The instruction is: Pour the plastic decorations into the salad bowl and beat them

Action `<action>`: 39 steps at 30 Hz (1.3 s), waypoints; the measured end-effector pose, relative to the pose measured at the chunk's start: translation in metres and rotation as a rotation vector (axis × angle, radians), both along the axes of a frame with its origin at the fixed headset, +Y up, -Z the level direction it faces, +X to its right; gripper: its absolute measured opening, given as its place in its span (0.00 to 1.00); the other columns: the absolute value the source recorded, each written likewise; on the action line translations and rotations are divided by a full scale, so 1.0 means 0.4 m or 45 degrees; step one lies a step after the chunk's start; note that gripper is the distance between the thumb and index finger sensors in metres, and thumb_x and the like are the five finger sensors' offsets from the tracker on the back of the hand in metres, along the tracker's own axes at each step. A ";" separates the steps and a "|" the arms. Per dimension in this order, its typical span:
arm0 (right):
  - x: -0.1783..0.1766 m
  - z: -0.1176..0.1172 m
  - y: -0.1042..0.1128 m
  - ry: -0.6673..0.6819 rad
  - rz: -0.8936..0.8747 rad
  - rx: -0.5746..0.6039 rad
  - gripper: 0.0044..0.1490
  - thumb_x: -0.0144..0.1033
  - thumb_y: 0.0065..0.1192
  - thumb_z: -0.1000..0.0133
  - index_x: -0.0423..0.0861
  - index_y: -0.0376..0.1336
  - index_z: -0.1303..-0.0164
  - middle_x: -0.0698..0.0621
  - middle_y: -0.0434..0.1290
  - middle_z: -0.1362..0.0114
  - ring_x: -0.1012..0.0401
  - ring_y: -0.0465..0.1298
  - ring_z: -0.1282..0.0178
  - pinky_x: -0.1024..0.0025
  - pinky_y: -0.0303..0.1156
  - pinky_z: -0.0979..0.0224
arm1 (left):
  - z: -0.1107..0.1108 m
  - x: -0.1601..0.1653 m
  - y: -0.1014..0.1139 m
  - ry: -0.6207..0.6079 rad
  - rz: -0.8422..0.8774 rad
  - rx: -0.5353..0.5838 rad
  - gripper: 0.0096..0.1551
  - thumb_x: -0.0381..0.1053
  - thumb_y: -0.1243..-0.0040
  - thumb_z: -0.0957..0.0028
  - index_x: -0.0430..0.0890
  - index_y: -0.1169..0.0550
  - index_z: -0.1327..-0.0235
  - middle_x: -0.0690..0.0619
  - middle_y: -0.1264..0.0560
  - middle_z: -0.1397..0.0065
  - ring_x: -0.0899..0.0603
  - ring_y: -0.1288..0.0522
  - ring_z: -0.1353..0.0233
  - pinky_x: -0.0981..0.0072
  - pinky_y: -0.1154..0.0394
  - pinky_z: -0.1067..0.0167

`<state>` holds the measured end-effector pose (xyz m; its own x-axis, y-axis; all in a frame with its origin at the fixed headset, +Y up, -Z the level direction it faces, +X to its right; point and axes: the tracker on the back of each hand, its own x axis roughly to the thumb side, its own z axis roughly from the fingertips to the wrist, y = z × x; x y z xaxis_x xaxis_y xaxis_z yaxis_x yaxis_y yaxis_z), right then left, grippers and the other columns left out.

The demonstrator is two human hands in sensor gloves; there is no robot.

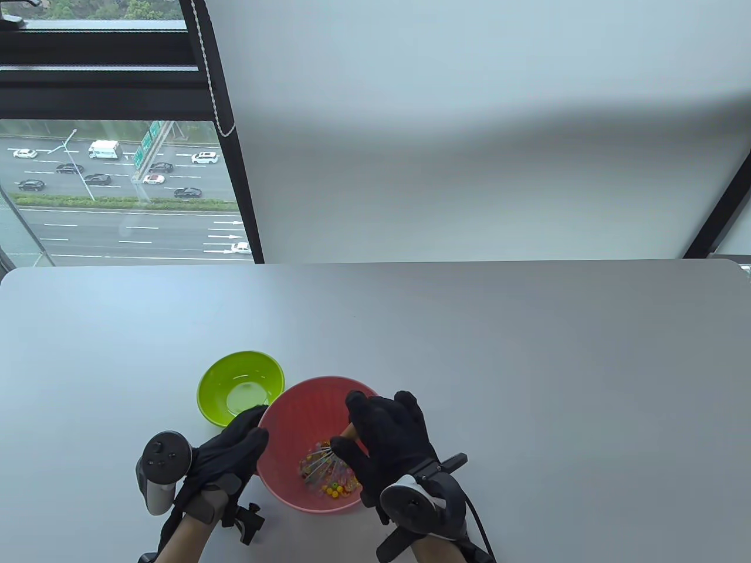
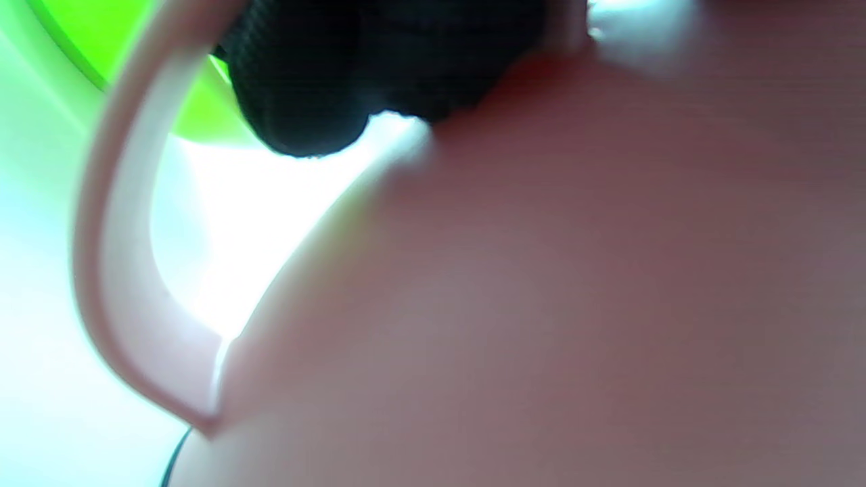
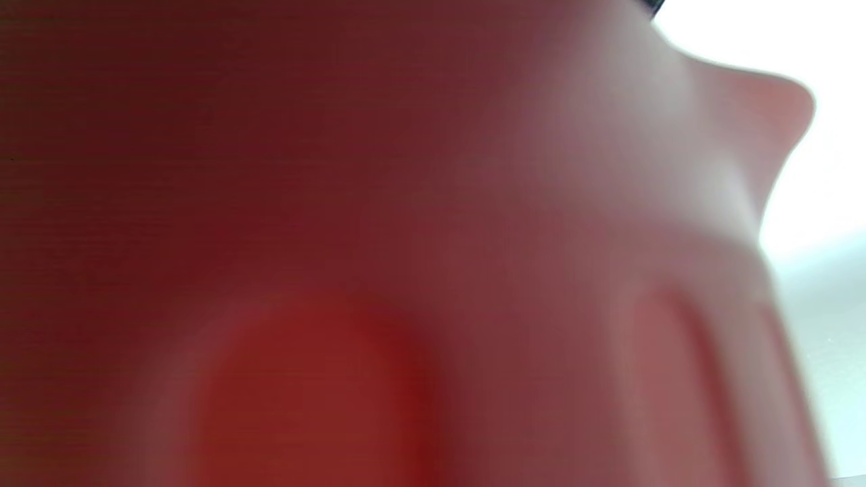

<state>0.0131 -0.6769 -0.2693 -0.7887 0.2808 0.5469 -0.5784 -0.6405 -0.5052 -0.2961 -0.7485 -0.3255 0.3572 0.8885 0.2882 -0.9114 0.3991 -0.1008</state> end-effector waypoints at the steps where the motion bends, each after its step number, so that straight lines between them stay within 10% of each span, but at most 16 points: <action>1: -0.003 0.004 0.001 0.017 -0.005 0.008 0.50 0.65 0.59 0.41 0.60 0.40 0.15 0.66 0.72 0.31 0.59 0.73 0.27 0.48 0.54 0.15 | 0.000 0.000 0.000 -0.001 -0.001 0.001 0.40 0.67 0.48 0.43 0.38 0.27 0.32 0.53 0.19 0.65 0.41 0.19 0.51 0.41 0.33 0.31; 39: 0.015 0.006 0.008 -0.047 -0.108 0.024 0.43 0.61 0.56 0.38 0.57 0.47 0.16 0.63 0.76 0.37 0.59 0.72 0.29 0.49 0.50 0.15 | 0.002 0.000 -0.007 0.007 -0.009 0.028 0.41 0.70 0.53 0.41 0.39 0.26 0.33 0.53 0.18 0.65 0.41 0.19 0.52 0.41 0.33 0.32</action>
<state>0.0190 -0.6739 -0.2670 -0.7823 0.3376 0.5234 -0.6109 -0.5801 -0.5389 -0.2959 -0.7515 -0.3248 0.3654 0.8794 0.3054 -0.9089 0.4078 -0.0869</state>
